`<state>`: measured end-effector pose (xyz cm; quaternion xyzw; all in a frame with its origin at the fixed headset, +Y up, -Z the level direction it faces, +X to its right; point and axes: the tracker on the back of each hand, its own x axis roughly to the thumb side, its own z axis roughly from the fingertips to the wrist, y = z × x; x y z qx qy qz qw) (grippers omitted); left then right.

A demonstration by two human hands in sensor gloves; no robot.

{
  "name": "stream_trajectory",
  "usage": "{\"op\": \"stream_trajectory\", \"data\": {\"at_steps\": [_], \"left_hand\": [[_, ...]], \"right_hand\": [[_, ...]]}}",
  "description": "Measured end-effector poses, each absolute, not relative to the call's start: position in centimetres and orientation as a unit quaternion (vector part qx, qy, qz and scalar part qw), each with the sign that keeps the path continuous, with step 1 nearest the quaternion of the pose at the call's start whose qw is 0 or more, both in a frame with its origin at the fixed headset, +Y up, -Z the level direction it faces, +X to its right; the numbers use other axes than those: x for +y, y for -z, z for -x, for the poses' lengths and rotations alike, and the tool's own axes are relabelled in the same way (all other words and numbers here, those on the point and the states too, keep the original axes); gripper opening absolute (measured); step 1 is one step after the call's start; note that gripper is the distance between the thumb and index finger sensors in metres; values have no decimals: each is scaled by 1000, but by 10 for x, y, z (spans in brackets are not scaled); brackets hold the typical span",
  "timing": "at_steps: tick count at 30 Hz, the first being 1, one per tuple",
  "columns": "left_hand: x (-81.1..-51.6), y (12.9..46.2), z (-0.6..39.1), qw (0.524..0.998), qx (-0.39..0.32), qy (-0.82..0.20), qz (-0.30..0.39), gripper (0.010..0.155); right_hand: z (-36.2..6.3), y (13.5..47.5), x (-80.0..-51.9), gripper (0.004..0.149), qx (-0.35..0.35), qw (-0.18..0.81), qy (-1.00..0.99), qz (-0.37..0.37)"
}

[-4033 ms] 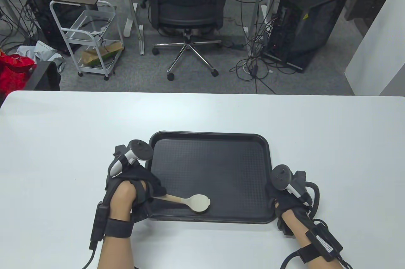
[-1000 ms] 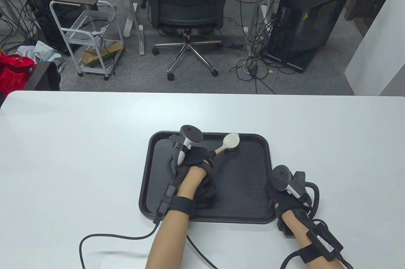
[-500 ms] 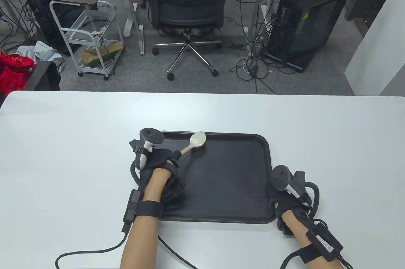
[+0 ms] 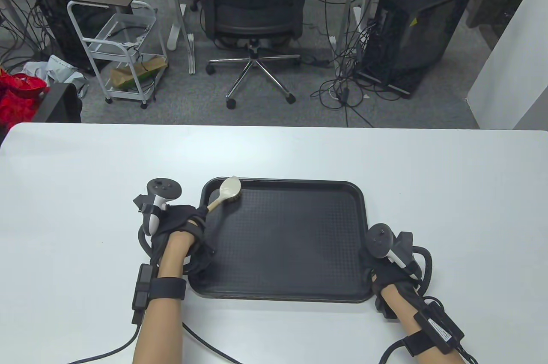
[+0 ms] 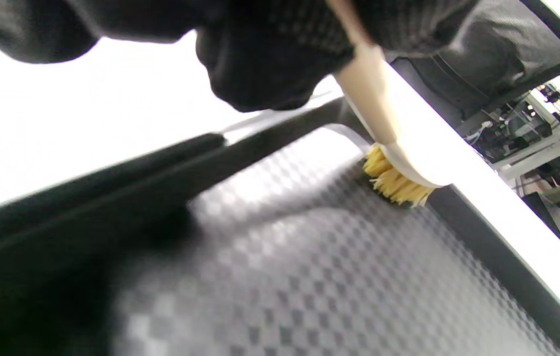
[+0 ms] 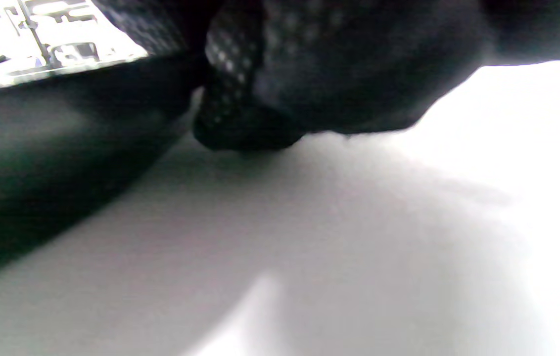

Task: Scrub the tray with pot brush

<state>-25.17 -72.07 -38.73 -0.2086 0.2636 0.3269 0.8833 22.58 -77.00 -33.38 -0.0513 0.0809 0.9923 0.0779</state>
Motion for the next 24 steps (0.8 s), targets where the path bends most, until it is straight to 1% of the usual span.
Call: {"op": "stream_trajectory", "data": {"at_steps": [3,6,8,11,12,14,17,20,24], "left_hand": [[-719,385,260,884,273,-320,204,62],[-713,382,261,892,279,-291,204,62],[-706,382,256,902,280,-265,193,62],[-695,383,239,918,255,-252,168,61],[-693,384,231,923,237,-253,170,61],[-689,385,204,919,186,-296,181,61],[-683,389,162,924,132,-306,187,61],[-682,391,121,919,88,-326,202,61],[-687,391,76,918,58,-327,218,61]], "right_hand": [[-226,334,-770,58,81,79,-992,51],[-226,334,-770,58,81,77,-992,52],[-226,334,-770,58,81,78,-992,52],[-226,334,-770,58,81,77,-992,52],[-226,334,-770,58,81,77,-992,52],[-226,334,-770,58,81,78,-992,52],[-226,334,-770,59,81,78,-992,52],[-226,334,-770,59,80,76,-993,51],[-226,334,-770,58,81,78,-992,51]]}}
